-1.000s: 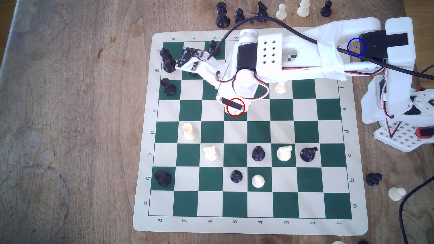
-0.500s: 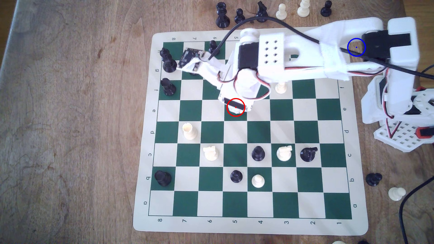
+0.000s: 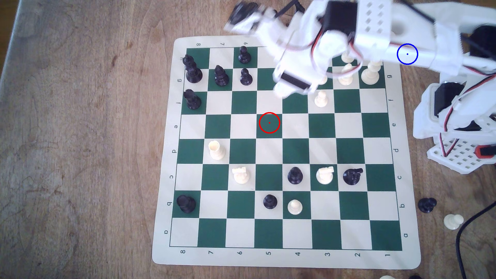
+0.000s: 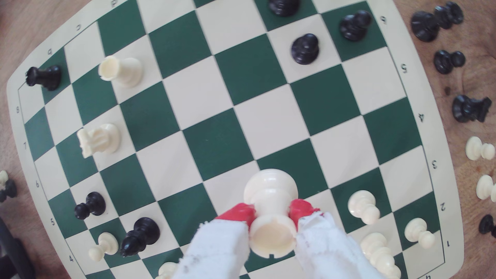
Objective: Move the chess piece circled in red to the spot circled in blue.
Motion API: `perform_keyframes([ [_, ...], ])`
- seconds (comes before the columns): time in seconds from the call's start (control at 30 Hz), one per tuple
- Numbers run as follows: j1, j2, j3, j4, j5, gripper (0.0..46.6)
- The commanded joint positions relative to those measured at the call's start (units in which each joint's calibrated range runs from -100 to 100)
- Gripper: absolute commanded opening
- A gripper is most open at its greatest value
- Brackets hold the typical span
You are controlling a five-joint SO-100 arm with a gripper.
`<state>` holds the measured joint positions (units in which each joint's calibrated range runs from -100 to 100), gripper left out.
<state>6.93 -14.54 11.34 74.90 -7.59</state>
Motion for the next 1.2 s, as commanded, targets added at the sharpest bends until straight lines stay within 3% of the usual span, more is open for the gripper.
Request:
perform_keyframes([
  [0.0,5.54,-9.32,-0.28,2.0,-0.15,0.3],
  [0.2,14.62,-16.7,3.07,3.72,0.93,0.3],
  [0.63,36.52,-35.97,25.65,1.35,6.11,0.4],
  [0.83,43.01,-37.67,29.18,1.43,6.98,0.4],
  [1.17,48.88,-38.52,34.8,2.99,9.33,0.4],
])
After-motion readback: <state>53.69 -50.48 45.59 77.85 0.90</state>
